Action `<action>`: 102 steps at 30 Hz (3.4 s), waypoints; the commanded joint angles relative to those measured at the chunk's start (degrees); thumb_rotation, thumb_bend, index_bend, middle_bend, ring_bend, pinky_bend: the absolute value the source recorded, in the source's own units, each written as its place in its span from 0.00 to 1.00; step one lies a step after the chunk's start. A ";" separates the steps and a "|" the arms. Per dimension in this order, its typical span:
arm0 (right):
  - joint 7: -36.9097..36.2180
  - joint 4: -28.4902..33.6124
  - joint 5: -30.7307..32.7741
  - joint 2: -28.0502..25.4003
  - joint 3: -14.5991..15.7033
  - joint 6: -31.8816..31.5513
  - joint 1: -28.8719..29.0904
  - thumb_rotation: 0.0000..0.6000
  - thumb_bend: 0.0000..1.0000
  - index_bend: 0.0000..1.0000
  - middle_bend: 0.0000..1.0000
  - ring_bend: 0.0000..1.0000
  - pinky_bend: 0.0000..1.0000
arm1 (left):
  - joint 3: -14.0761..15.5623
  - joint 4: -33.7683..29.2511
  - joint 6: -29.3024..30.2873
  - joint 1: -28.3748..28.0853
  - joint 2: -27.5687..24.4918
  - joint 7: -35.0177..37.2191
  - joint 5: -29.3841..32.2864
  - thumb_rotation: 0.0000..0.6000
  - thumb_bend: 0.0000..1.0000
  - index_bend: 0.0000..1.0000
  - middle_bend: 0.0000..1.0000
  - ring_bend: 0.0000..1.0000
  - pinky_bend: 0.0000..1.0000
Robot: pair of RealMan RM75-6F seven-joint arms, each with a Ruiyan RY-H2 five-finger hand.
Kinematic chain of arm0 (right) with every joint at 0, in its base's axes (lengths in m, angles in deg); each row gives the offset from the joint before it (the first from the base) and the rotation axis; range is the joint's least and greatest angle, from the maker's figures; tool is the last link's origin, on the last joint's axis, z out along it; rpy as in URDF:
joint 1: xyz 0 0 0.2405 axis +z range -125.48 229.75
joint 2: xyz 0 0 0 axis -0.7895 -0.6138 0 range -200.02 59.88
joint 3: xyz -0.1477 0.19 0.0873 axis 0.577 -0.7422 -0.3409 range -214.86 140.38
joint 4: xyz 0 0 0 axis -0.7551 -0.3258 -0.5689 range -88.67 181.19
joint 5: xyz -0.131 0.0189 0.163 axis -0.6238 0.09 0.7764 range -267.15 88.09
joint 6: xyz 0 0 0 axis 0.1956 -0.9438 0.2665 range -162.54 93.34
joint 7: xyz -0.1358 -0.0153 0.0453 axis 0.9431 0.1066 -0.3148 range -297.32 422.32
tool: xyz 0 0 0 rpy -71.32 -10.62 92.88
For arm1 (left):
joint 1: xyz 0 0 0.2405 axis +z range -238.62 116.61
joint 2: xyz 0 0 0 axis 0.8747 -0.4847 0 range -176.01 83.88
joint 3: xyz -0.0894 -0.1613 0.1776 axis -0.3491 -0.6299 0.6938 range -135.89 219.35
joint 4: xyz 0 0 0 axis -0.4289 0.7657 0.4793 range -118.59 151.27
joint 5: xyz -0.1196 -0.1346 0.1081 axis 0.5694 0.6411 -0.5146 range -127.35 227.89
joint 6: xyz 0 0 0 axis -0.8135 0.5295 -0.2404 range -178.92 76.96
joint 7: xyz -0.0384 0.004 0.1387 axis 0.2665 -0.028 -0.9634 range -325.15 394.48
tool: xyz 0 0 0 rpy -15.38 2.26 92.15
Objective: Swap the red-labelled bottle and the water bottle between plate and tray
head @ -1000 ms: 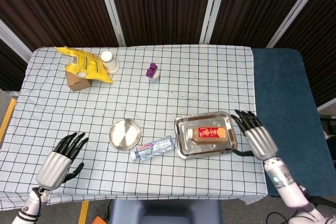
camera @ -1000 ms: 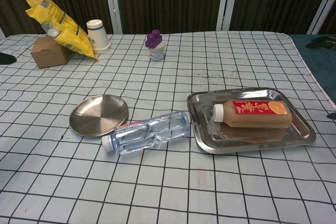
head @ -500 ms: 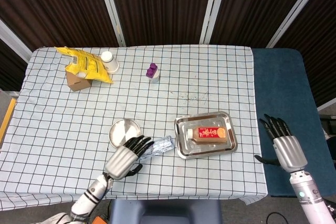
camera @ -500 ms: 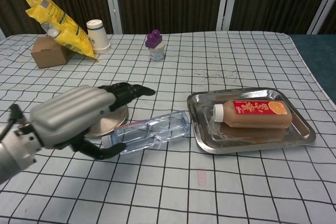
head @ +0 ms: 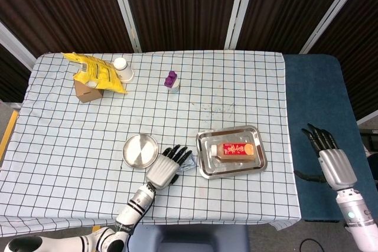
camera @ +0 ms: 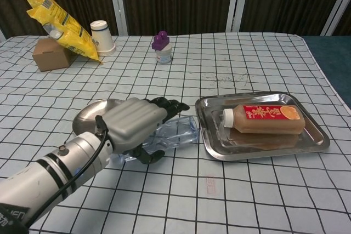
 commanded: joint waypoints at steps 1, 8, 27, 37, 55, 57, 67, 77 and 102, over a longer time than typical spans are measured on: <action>-0.12 0.04 -0.22 -0.08 -0.23 0.07 -0.17 1.00 0.21 0.00 0.01 0.00 0.10 | -0.27 1.39 0.33 -0.41 0.93 -2.31 2.56 1.00 0.36 0.20 0.30 0.31 0.39; 0.54 -0.01 -0.16 0.21 -0.82 1.32 -0.25 1.00 0.21 0.00 0.01 0.00 0.10 | 0.65 1.49 3.09 -0.87 0.79 1.53 0.93 1.00 0.40 0.61 0.71 0.72 0.75; 3.07 1.55 -2.10 0.12 -1.00 1.25 -1.39 1.00 0.21 0.00 0.01 0.00 0.10 | 3.69 6.13 7.06 -2.48 -17.76 24.81 -9.16 1.00 0.42 0.63 0.70 0.75 0.71; 5.02 2.05 -2.68 0.90 -0.82 2.93 -1.06 1.00 0.21 0.00 0.01 0.00 0.10 | 6.20 13.48 6.85 -2.48 -15.61 29.36 -9.41 1.00 0.39 0.21 0.26 0.27 0.39; 6.23 2.54 -2.65 1.12 -1.18 3.38 -1.41 1.00 0.21 0.00 0.01 0.00 0.10 | 6.76 8.44 6.99 -1.72 -18.26 28.29 -7.11 1.00 0.37 0.04 0.05 0.05 0.24; 6.30 2.55 -2.86 1.14 -1.16 3.23 -1.49 1.00 0.21 0.00 0.01 0.00 0.10 | 6.71 6.98 8.44 -1.27 -19.01 27.29 -7.41 1.00 0.37 0.03 0.05 0.05 0.23; 8.12 2.99 -4.39 1.22 -0.54 2.19 -2.18 1.00 0.21 0.00 0.01 0.00 0.10 | 11.44 -5.39 24.95 8.27 -30.03 25.21 -13.42 1.00 0.36 0.00 0.07 0.04 0.16; 17.16 6.05 -4.23 1.37 0.03 -2.76 -6.05 1.00 0.21 0.00 0.00 0.00 0.06 | 16.57 -0.79 46.06 25.53 -34.29 31.94 -14.75 1.00 0.37 0.00 0.06 0.01 0.13; 21.37 7.67 -4.33 0.81 0.27 -1.04 -6.87 1.00 0.21 0.00 0.00 0.00 0.00 | 13.47 -3.45 40.67 27.51 -37.02 29.28 -13.60 1.00 0.38 0.00 0.00 0.00 0.08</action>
